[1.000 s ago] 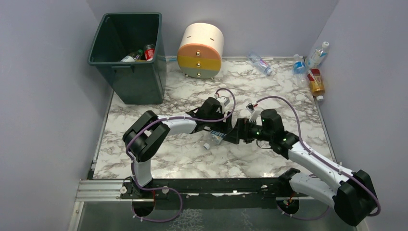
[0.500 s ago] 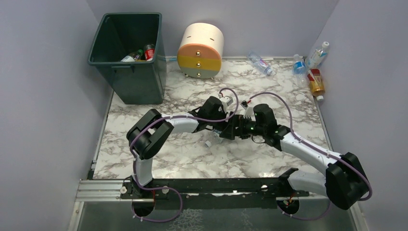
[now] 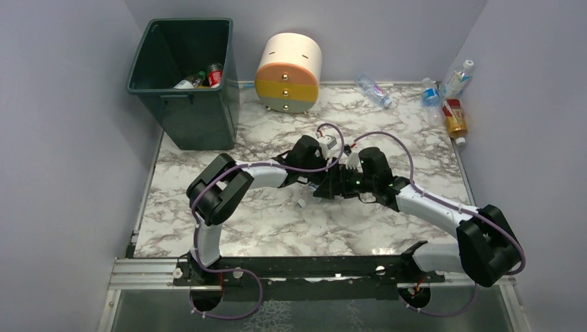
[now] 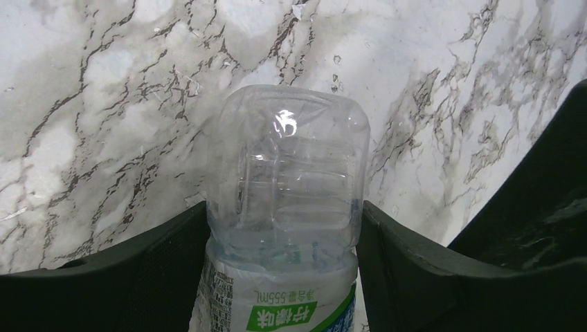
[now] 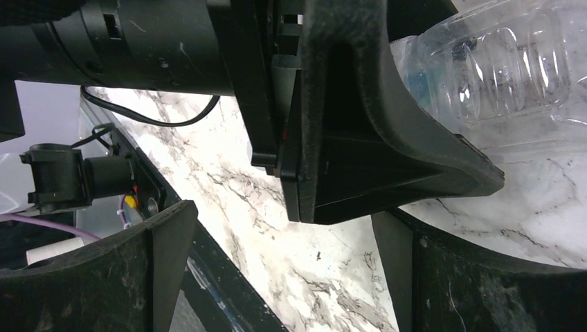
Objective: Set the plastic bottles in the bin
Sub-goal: Pick up the plastic bottle at the center of the board.
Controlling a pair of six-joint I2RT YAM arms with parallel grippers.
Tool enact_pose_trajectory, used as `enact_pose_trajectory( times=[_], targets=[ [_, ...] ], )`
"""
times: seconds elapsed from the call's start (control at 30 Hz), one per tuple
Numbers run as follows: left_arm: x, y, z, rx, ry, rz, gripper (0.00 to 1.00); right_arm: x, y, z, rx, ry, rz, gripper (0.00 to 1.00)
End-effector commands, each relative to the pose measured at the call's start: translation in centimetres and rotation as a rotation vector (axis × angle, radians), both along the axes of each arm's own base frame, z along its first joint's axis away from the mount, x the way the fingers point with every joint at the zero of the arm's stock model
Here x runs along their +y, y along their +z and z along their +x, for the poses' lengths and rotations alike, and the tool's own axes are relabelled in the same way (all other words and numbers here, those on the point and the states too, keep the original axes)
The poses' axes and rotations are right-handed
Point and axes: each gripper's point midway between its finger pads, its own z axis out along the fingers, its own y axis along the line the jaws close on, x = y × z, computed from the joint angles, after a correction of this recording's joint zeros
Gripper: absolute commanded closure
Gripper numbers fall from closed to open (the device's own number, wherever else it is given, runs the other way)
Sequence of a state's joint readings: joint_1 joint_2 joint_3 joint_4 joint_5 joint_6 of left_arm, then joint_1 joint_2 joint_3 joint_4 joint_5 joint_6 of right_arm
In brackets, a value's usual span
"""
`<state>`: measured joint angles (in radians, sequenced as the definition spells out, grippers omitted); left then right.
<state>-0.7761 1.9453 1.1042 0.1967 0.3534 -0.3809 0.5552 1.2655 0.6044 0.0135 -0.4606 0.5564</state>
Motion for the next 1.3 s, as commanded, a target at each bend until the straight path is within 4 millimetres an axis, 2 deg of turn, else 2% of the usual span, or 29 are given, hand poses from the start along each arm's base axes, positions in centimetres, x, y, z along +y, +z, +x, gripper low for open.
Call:
enact_pose_trajectory(
  times=[0.0, 1.27],
  targets=[
    [0.62, -3.24, -1.68, 0.089, -0.029, 0.058, 0.30, 1.47, 1.95, 1.71, -0.091, 0.027, 0.053, 0.01],
    [0.42, -3.06, -1.56, 0.102, -0.035, 0.025, 0.32, 1.74, 1.58, 1.49, -0.065, 0.030, 0.071, 0.01]
  ],
)
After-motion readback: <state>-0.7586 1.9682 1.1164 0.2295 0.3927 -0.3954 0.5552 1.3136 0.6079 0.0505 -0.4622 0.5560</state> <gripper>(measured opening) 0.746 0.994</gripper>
